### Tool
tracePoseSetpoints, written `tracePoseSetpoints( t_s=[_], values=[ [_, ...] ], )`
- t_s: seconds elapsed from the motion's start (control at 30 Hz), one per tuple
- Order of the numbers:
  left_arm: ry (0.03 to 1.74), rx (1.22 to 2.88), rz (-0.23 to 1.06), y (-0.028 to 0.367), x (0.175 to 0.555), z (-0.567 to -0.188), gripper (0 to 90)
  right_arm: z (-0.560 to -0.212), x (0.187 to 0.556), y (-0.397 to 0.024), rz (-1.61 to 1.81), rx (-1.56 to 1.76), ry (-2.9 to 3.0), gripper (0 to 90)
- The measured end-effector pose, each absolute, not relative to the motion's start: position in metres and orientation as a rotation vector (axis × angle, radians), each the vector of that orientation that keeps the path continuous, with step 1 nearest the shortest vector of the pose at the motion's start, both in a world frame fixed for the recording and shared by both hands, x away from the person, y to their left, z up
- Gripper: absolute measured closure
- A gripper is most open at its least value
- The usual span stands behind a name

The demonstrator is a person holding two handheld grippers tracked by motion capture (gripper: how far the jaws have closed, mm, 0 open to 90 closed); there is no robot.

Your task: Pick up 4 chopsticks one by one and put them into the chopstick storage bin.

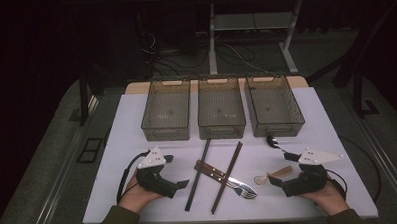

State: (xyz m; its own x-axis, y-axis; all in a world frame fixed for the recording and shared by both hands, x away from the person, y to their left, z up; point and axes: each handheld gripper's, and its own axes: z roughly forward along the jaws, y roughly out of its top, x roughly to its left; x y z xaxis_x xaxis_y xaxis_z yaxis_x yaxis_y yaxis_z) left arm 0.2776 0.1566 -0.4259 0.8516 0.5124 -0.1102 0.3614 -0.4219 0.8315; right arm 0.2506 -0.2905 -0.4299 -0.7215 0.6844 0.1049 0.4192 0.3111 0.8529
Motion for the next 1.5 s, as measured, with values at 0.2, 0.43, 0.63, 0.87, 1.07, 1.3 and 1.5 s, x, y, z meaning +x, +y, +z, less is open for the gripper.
tracePoseSetpoints(
  t_s=[0.2,0.43,0.63,0.87,1.07,1.3,1.5],
  values=[
    [0.649,2.05,0.185,0.155,0.278,-0.425,4.7,-0.43,0.251,-0.292,1.378,1.01,2.304,0.2],
    [0.652,2.046,0.154,0.152,0.277,-0.425,22.9,-0.431,0.253,-0.292,1.379,1.014,2.307,0.2],
    [0.641,2.045,0.14,0.148,0.271,-0.424,41.2,-0.43,0.254,-0.29,1.383,1.006,2.308,0.2],
    [0.62,2.041,0.126,0.146,0.271,-0.423,64.1,-0.431,0.254,-0.288,1.38,1.002,2.31,0.2],
    [0.614,2.061,0.12,0.137,0.274,-0.423,81.4,-0.431,0.255,-0.288,1.38,1.016,2.304,0.2],
    [0.606,2.089,0.125,0.126,0.28,-0.422,89.9,-0.431,0.255,-0.288,1.376,1.021,2.306,0.3],
    [0.61,2.113,0.11,0.114,0.285,-0.427,89.9,-0.431,0.255,-0.288,1.376,1.027,2.302,0.2]
  ],
)
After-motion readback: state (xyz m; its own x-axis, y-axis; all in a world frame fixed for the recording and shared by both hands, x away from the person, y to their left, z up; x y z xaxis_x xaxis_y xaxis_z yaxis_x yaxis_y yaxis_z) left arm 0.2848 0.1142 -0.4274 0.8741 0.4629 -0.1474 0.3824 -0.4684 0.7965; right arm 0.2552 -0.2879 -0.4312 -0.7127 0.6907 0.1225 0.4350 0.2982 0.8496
